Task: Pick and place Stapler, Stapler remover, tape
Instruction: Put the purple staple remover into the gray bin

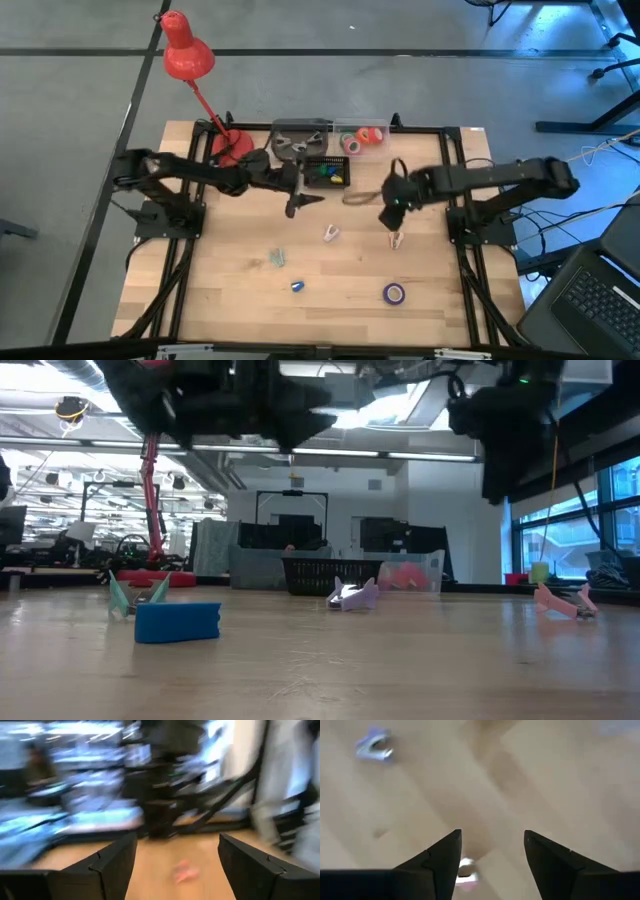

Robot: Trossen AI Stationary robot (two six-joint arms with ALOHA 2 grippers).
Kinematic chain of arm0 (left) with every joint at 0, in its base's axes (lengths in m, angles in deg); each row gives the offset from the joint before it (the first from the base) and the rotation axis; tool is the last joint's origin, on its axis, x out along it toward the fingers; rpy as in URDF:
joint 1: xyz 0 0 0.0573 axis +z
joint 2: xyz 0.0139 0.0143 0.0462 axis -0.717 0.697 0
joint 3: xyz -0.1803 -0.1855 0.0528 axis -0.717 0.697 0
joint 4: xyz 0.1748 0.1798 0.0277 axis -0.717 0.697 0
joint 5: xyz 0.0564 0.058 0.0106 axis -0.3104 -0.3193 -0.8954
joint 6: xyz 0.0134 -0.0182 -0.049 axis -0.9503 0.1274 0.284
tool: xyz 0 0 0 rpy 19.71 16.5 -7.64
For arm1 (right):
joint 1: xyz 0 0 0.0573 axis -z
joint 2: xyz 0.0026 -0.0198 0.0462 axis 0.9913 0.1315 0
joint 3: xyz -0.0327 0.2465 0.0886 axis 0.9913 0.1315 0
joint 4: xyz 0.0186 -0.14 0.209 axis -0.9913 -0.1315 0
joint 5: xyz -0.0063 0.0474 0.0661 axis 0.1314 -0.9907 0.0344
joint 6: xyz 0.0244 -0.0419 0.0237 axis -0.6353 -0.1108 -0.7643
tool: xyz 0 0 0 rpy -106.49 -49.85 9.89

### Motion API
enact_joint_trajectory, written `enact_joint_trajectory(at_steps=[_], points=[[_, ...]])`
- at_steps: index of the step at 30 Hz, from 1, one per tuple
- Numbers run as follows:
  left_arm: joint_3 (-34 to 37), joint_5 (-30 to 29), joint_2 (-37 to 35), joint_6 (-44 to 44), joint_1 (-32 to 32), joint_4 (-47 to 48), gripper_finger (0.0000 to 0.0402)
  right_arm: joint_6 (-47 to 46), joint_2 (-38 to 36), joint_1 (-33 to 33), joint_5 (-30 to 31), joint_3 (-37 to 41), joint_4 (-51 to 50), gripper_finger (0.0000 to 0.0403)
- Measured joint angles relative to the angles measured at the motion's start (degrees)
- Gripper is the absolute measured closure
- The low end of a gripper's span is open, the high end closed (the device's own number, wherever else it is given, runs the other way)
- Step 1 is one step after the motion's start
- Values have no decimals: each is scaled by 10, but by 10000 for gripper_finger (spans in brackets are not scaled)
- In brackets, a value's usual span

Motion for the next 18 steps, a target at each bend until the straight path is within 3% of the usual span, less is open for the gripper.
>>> enact_joint_trajectory(at_steps=[4, 7, 11, 18], points=[[9, -141, -83, -46, -24, 181, 132, 14, -9, -54, -42, 76, 154, 187], [9, -205, -119, -11, -42, 295, 132, 81, -2, -81, -92, 117, 305, 188], [9, -223, -129, 73, -62, 403, 132, 173, 12, -101, -110, 136, 417, 188], [9, -251, -127, 141, -100, 526, 132, 234, 51, -108, -109, 136, 456, 189]])
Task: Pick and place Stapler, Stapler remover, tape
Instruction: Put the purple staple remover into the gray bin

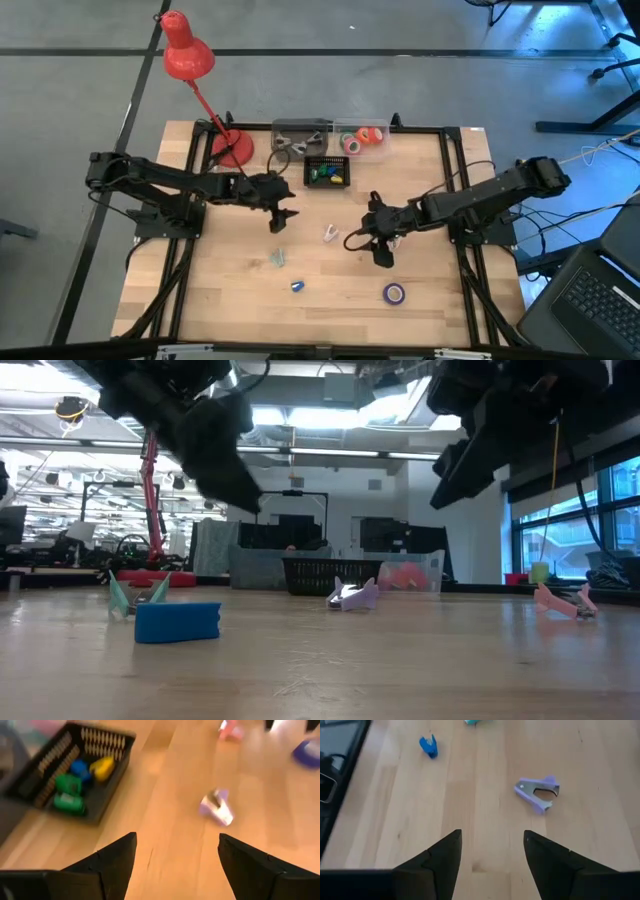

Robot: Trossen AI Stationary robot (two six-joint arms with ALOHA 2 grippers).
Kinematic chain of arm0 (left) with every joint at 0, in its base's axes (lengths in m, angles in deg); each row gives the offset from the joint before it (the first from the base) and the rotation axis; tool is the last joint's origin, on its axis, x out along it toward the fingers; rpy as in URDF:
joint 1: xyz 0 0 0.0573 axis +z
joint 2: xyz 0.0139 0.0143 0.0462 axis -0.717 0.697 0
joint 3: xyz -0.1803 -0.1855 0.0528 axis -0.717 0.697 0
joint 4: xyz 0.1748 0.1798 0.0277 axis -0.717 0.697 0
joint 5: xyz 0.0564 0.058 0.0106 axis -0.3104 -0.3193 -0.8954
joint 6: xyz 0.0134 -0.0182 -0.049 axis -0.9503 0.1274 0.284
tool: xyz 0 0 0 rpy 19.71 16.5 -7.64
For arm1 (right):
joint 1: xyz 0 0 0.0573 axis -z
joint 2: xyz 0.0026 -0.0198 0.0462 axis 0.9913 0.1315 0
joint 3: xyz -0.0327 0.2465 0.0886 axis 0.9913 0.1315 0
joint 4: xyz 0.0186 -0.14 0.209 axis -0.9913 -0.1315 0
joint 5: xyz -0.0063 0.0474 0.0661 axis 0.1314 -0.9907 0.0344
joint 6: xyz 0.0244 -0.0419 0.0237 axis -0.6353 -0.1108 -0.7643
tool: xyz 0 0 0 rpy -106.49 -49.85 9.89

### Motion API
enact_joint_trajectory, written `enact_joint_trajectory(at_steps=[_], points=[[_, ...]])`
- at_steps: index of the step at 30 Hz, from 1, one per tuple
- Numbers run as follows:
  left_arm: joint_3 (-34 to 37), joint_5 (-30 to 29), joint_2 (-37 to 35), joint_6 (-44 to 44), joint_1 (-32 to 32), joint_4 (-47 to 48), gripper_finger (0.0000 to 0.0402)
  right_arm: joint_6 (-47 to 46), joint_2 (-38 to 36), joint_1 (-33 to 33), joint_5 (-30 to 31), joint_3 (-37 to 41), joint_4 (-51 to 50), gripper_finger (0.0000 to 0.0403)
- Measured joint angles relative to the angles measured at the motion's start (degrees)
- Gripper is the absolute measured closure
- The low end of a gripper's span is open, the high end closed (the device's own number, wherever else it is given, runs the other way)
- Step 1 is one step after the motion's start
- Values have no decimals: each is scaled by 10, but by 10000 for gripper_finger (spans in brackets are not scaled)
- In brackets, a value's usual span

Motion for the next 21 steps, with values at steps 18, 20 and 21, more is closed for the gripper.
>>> enact_joint_trajectory(at_steps=[18, 20, 21], points=[[0, -128, 0, 99, -31, 75, 132, 166, 83, 36, 82, -38, 4, 189], [0, -166, 0, 99, -31, 71, 132, 195, 111, 40, 82, -57, -7, 189], [0, -184, 0, 99, -31, 68, 132, 209, 124, 41, 82, -65, -9, 189]])
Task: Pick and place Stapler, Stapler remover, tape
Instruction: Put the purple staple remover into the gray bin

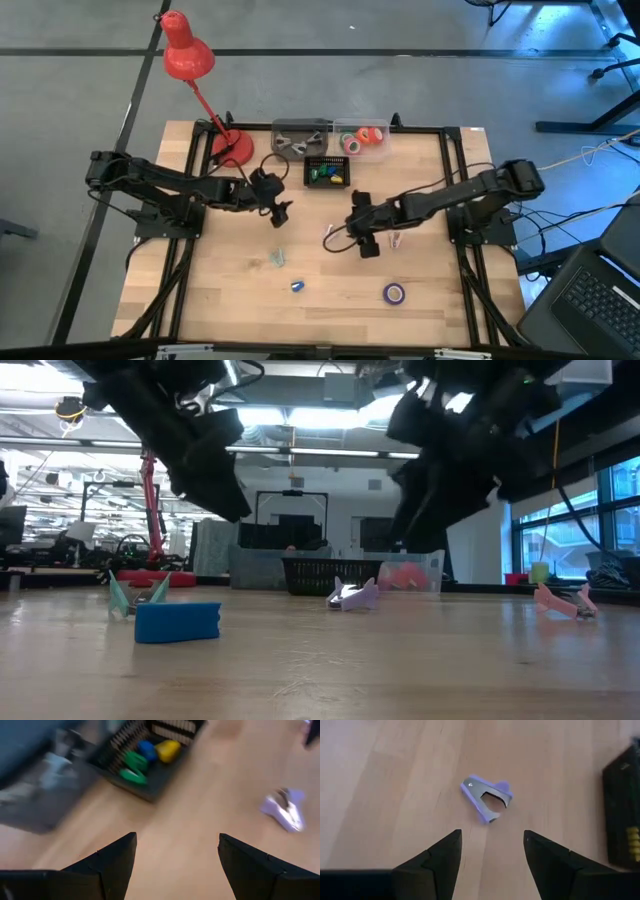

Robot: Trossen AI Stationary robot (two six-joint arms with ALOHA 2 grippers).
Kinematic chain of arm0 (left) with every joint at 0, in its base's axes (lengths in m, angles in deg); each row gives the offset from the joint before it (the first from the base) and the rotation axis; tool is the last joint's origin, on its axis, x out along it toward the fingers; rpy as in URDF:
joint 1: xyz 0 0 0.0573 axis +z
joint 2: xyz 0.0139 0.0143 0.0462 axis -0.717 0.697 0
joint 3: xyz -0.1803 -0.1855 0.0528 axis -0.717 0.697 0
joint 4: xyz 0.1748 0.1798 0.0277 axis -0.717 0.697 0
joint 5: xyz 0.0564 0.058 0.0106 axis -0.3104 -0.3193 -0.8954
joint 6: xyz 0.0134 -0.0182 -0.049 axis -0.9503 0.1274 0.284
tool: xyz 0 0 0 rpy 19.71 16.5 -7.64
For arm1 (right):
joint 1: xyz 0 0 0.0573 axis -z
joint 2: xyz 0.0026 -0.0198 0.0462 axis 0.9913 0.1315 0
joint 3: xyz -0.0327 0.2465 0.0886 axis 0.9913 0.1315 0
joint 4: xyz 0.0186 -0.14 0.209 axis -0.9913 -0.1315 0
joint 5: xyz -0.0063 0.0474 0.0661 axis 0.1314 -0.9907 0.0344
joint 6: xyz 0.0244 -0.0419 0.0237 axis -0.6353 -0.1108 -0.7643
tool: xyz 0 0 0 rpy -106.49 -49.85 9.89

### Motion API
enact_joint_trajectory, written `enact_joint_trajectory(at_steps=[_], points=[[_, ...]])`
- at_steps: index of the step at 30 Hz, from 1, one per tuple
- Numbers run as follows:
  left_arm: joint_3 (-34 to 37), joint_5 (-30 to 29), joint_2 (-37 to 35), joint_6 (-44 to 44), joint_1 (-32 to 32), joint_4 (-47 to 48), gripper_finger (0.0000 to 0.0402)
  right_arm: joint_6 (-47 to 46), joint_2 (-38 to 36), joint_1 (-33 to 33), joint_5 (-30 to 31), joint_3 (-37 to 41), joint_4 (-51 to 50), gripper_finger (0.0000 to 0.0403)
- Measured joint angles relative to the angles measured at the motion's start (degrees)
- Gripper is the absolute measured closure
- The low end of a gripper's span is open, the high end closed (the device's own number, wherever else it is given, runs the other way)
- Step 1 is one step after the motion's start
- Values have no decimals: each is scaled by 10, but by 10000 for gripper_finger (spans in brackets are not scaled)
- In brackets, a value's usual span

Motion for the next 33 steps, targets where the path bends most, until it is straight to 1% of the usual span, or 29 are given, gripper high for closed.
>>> enact_joint_trajectory(at_steps=[3, 5, 9, 13, 16, 20, 24, 33], points=[[0, -48, 0, -1, 0, -23, 132, 30, 41, 4, -1, -29, 1, 189], [0, -65, 0, -1, 3, -44, 132, 45, 68, 5, -1, -52, -3, 189], [0, -62, 0, 4, 13, -73, 132, 73, 110, 5, 8, -115, -44, 189], [0, -56, 0, 4, 17, -78, 132, 74, 141, 9, 23, -174, -103, 189], [0, -56, 0, 5, 17, -78, 132, 67, 158, 20, 24, -199, -133, 189], [0, -52, 0, 4, 16, -76, 132, 46, 166, 30, 12, -208, -209, 189], [0, -54, 0, 4, 15, -72, 132, 32, 166, 27, 10, -207, -269, 189], [0, -59, 0, 4, 16, -73, 132, 0, 166, -11, 8, -207, -263, 189]])
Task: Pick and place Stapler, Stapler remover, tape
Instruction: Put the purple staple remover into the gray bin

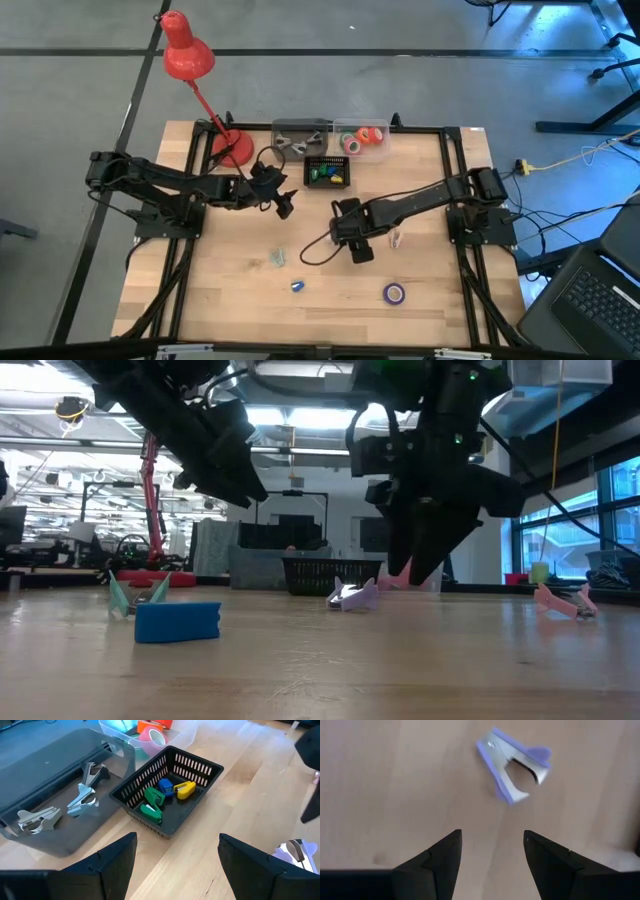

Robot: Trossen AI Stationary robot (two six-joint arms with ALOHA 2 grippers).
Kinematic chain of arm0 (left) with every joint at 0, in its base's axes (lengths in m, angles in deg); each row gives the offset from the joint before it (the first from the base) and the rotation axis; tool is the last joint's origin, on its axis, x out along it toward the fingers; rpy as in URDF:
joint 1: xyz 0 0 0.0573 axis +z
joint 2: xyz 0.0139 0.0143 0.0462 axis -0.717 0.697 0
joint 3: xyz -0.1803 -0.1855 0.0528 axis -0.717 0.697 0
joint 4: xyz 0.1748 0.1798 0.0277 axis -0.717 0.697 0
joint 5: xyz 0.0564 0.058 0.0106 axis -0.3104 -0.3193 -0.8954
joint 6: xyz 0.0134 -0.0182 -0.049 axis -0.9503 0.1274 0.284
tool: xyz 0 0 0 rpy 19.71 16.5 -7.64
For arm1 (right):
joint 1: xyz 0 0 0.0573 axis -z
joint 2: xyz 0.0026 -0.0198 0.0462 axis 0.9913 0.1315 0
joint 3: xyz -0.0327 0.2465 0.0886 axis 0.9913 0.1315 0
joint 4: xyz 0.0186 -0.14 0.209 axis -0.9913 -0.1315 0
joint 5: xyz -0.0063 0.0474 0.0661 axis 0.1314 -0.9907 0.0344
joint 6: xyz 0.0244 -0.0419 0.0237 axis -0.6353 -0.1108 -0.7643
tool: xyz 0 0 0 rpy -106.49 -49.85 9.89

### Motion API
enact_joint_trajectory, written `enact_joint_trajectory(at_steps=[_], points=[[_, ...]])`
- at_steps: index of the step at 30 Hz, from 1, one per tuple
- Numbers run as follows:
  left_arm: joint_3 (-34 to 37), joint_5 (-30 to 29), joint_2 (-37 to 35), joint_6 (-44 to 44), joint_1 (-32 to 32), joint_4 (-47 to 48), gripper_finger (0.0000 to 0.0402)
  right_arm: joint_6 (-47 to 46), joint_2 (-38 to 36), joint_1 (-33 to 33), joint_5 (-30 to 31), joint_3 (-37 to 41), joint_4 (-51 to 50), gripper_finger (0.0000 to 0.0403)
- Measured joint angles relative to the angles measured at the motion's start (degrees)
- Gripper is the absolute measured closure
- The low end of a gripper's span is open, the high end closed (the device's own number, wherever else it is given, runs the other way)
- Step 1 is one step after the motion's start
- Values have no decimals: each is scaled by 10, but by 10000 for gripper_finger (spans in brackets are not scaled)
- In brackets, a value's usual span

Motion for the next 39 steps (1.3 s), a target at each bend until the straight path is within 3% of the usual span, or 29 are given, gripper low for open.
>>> enact_joint_trajectory(at_steps=[9, 22, 33, 39], points=[[0, 0, 0, 0, 0, -3, 132, -2, 2, -11, 0, 0, 50, 192], [0, 0, 0, 0, 0, -7, 132, 5, 9, -11, 1, 1, 81, 278], [0, 1, 0, -1, 0, -11, 132, 16, 41, -11, 23, 0, 100, 296], [0, 1, 0, -1, 0, -10, 132, 16, 39, -10, 22, -22, 62, 391]])
